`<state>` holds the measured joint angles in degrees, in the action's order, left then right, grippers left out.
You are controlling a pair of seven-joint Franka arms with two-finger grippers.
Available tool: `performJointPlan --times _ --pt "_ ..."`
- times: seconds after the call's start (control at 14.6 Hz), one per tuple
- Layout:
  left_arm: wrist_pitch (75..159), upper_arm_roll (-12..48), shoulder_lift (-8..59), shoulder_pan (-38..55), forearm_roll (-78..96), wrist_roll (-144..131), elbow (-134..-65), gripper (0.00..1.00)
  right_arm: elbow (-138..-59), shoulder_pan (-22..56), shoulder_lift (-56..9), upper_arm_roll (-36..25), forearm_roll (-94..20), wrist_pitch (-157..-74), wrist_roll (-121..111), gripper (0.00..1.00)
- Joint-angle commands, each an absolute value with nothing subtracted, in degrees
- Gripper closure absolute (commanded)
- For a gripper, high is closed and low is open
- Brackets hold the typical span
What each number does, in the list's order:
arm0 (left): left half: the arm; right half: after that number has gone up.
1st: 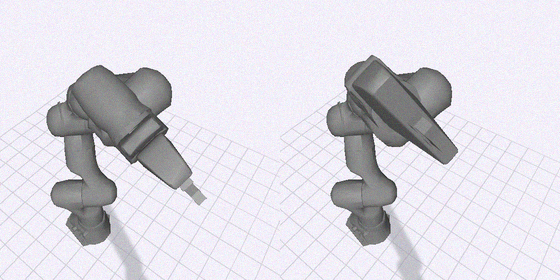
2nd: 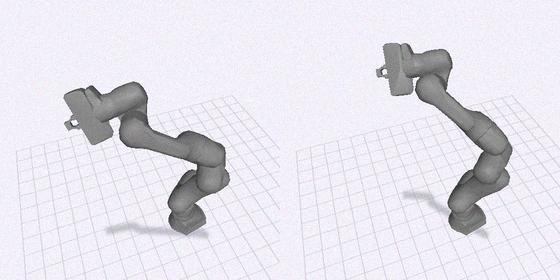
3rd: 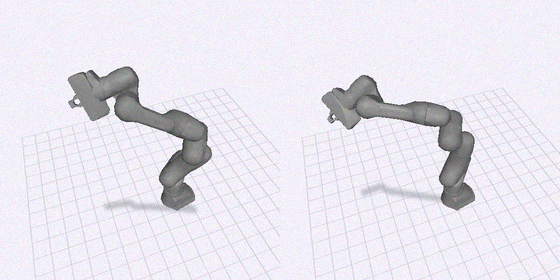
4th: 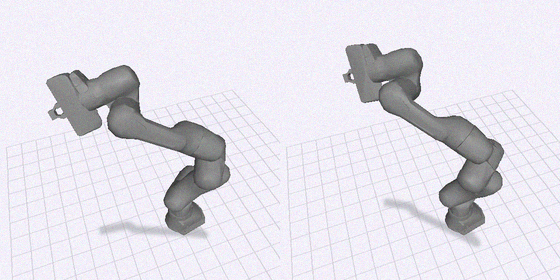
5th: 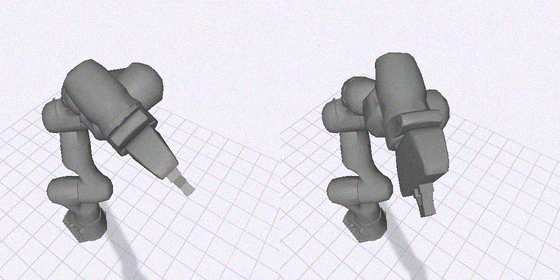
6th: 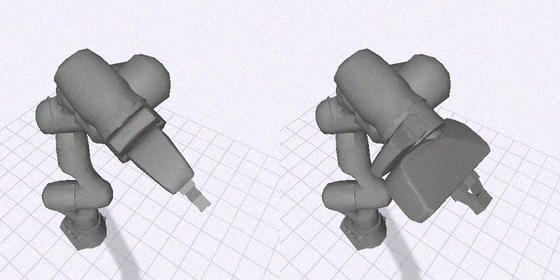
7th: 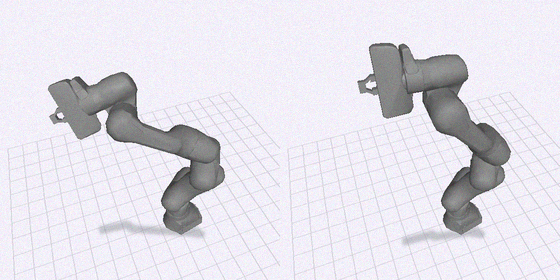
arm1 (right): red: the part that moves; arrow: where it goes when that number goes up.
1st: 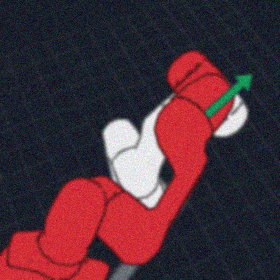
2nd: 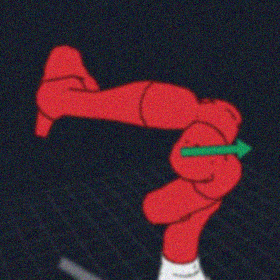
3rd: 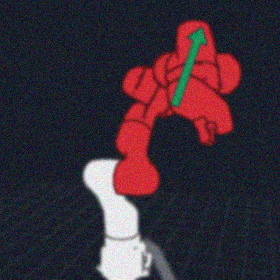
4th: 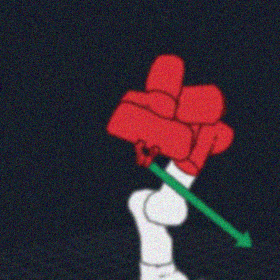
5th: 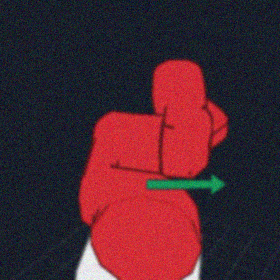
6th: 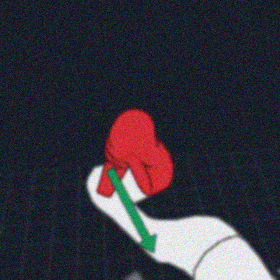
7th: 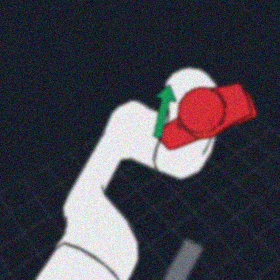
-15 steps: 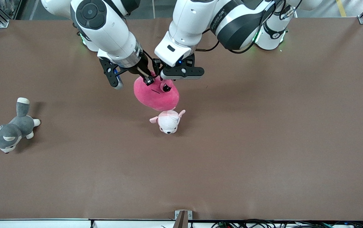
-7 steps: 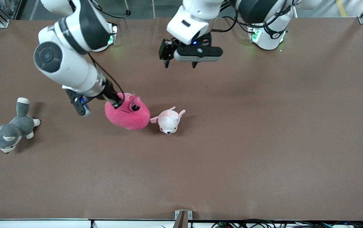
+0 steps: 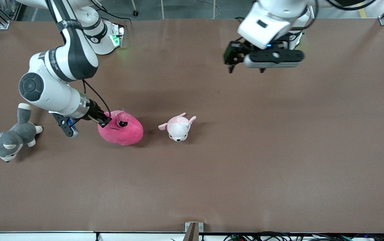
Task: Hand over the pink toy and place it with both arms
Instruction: 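Lower the pink plush beside the grey husky and open the right gripper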
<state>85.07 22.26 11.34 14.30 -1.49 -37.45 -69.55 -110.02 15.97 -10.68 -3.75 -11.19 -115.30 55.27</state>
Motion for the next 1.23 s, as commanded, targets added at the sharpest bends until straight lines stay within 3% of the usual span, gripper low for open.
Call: performJointPlan --times 0.0,0.48,0.62,0.68,0.75,0.89,0.96,1.16 --pt "80.52 22.68 7.4 10.3 -1.58 -29.82 -72.23 0.0 -118.63 11.53 -6.15 -2.72 -10.81 -119.52 48.19 0.99" --pt "86.64 22.41 -5.69 0.88 -1.76 -17.14 -91.9 0.0 -127.79 1.95 -6.24 -2.64 -10.99 -127.88 32.27 0.97" --pt "90.33 22.32 -8.08 -0.95 -1.76 -16.62 -97.1 0.0 -127.62 0.97 -6.5 -2.64 -10.99 -127.88 32.08 0.89" --pt "90.96 22.32 -7.82 -1.23 -1.76 -15.39 -97.47 0.0 -127.44 0.97 -6.5 -2.64 -11.16 -127.88 32.08 0.82" --pt "91.49 22.24 -7.39 -1.93 -1.93 -13.99 -97.38 0.0 -127.09 0.97 -6.5 -2.64 -11.16 -127.79 32.08 0.66" --pt "92.72 22.24 -6.42 -4.73 -2.02 -12.31 -97.03 0.0 -126.48 1.14 -6.5 -2.64 -11.25 -127.71 32.08 0.05" --pt "92.99 22.24 -6.24 -5.79 -2.2 -11.7 -96.6 0.0 -125.78 1.06 -6.5 -2.55 -11.25 -127.27 32.08 0.0" --pt "93.34 22.24 -4.31 -9.48 -2.37 -5.56 -94.14 0.0 -120.17 1.14 -6.5 -2.64 -11.25 -121.14 31.99 0.0"
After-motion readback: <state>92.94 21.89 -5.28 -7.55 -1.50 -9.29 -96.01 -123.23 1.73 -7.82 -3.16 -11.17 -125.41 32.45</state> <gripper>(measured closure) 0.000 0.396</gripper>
